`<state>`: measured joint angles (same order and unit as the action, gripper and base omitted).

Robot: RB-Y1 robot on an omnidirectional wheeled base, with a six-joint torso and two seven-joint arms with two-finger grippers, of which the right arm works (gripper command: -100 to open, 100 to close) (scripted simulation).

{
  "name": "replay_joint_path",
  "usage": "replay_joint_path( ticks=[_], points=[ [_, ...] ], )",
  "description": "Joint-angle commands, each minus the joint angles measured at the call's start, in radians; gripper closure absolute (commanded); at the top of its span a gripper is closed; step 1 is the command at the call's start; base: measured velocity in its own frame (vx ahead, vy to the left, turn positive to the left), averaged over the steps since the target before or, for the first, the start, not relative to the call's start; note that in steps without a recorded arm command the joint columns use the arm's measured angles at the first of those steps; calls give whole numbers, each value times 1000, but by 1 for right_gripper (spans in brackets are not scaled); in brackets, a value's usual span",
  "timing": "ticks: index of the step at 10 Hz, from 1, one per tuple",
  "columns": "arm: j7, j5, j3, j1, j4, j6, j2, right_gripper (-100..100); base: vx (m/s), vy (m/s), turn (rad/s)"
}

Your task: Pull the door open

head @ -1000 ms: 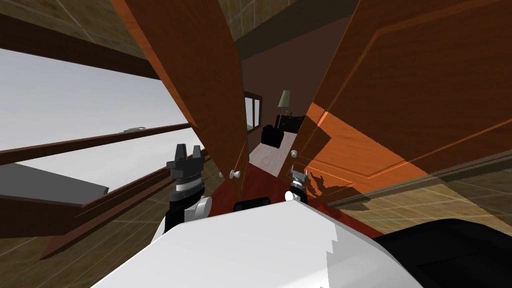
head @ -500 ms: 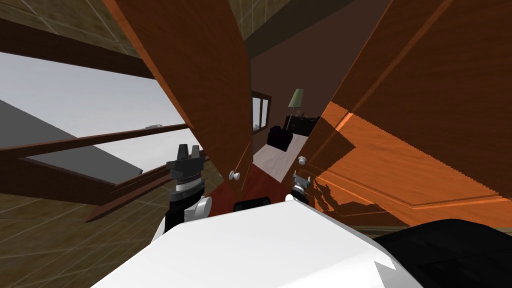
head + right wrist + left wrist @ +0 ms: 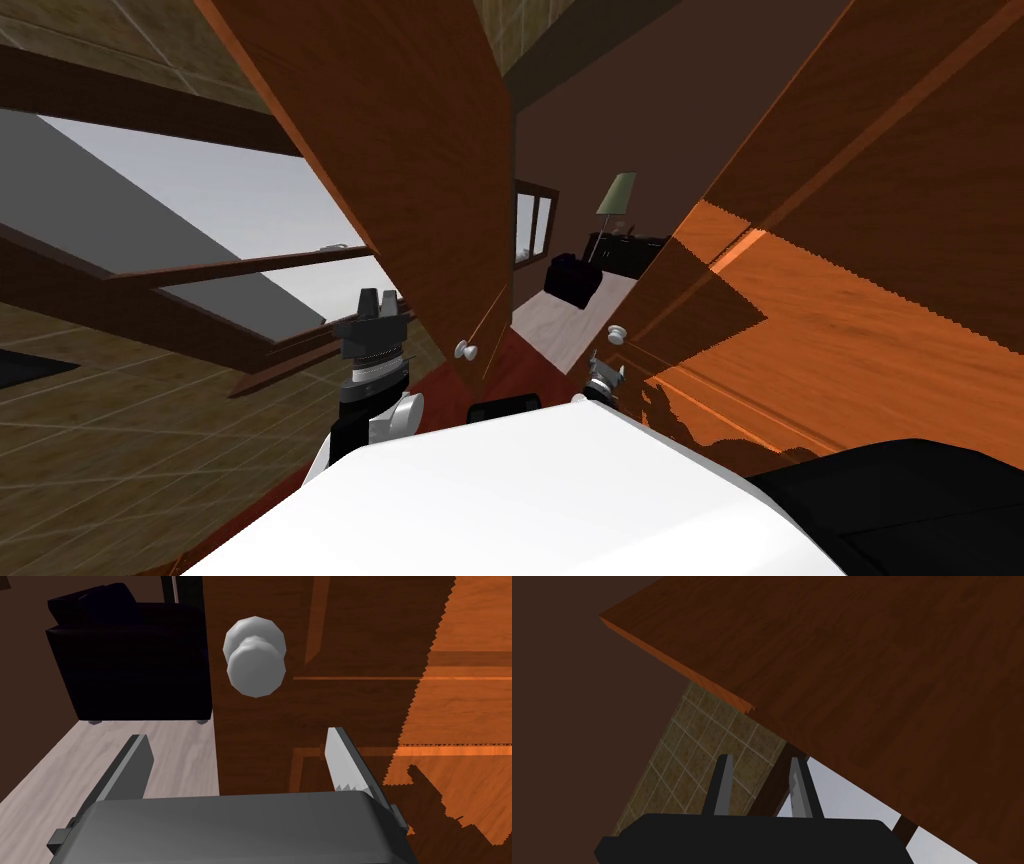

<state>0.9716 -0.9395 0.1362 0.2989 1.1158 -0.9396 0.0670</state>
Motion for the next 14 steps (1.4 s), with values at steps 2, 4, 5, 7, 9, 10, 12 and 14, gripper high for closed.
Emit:
replay_joint_path(
  ticks=[2, 4, 5, 7, 9, 10, 12, 14],
  points=[
    [31, -40, 10, -2, -44, -19, -15, -100, 1, -143, 239],
    [35, -11, 14, -24, -64, -9, 0, -100, -5, -40, 17],
    [40, -2, 17, -35, -78, -6, 6, -100, -1, 5, 0],
    [52, 19, 25, -61, -111, 1, 18, -100, 1, 10, -6],
    [75, 57, 41, -109, -170, 13, 40, -100, -2, 3, -17],
    [84, 71, 47, -127, -192, 18, 47, -100, 0, -5, -22],
    [104, 99, 59, -165, -237, 26, 60, -100, 1, -6, -23],
    [126, 128, 72, -204, -283, 33, 72, -100, 4, -6, -45]
  ],
)
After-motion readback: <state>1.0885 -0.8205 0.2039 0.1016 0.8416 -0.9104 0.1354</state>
